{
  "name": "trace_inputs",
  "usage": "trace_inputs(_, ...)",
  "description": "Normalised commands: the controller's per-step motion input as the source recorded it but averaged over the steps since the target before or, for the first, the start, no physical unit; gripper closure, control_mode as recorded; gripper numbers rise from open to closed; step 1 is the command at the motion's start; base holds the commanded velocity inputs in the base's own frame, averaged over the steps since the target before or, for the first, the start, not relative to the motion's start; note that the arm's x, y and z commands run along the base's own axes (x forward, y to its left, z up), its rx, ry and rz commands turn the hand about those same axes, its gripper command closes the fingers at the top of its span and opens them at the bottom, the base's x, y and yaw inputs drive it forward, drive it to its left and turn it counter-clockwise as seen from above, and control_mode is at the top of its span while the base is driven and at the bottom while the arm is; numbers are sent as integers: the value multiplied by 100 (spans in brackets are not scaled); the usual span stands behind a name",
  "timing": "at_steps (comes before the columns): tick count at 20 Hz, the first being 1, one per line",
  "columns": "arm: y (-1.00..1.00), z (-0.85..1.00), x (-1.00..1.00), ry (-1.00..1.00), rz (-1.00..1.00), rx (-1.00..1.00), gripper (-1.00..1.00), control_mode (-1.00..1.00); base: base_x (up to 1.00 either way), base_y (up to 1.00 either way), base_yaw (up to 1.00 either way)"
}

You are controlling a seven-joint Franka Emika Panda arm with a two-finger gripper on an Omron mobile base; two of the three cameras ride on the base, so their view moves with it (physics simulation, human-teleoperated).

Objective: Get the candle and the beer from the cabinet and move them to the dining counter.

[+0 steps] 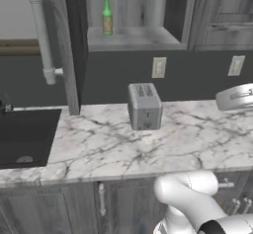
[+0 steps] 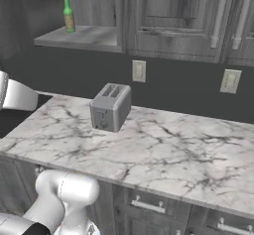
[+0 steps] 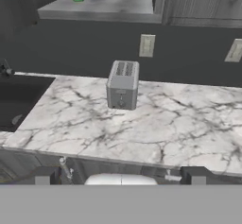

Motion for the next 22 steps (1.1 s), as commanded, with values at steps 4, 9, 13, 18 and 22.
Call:
trace_inputs(4, 0, 0, 0, 0, 0, 0, -100, 100, 33, 0, 27)
trace_inputs(9, 0, 0, 0, 0, 0, 0, -100, 100, 21, 0, 25)
trace_inputs(13, 0, 0, 0, 0, 0, 0, -100, 100, 2, 0, 14)
trace_inputs(18, 0, 0, 0, 0, 0, 0, -100, 100, 0, 0, 0)
trace_inputs(22, 0, 0, 0, 0, 0, 0, -100, 100, 0, 0, 0)
